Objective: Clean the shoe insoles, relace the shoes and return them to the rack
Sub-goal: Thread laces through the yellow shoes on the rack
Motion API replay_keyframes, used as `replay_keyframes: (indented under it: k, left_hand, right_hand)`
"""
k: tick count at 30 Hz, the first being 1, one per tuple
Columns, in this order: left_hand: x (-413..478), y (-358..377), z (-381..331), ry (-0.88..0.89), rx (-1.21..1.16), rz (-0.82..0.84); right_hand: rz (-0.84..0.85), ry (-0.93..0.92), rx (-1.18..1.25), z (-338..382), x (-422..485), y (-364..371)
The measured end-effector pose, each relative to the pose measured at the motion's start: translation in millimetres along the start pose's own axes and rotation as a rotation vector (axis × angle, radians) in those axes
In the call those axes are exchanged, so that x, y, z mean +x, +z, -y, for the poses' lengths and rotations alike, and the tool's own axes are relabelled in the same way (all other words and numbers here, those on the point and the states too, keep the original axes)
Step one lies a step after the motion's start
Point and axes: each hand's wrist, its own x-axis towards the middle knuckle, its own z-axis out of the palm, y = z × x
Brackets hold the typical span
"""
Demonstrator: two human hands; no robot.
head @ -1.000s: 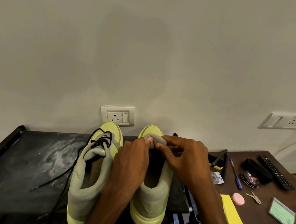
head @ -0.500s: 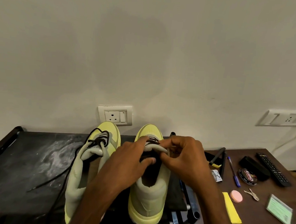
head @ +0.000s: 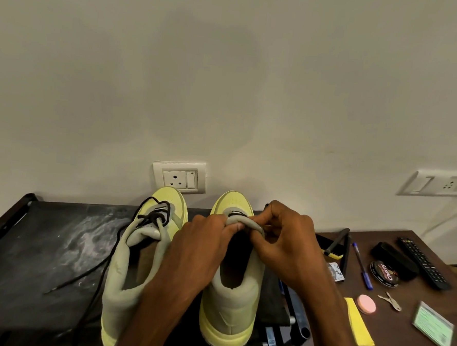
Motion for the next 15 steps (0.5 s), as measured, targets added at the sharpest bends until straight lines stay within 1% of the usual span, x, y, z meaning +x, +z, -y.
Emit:
replay_keyframes:
  k: [2,5,8,12,15]
  left_hand:
    - [-1.3,-4.2,0.9,-0.013,-0.036,0.052]
    - [-9.7,-12.6,3.5,0.009,-0.073,0.007]
    - [-19.9,-25.4,3.8,-0.014,-0.113,0.01]
    - [-22.2,-36.1,7.8,-0.054,-0.155,-0.1]
    - [-20.0,-34.6,10.4,-0.021,-0.147,-0.13]
  right_hand:
    - [0.003,0.005,0.025,0.1,-0.3,-1.7]
    - [0.026,0.07,0.03,-0.1,-2.9,-9.1]
    - [0.102,0.146,0.011,-2.2,-4.9,-19.0]
    - [0.232,0.117,0.118,-3.9,-6.8,-24.6]
    - [0.21,0.089,0.196,-6.2,-8.0,-27.3]
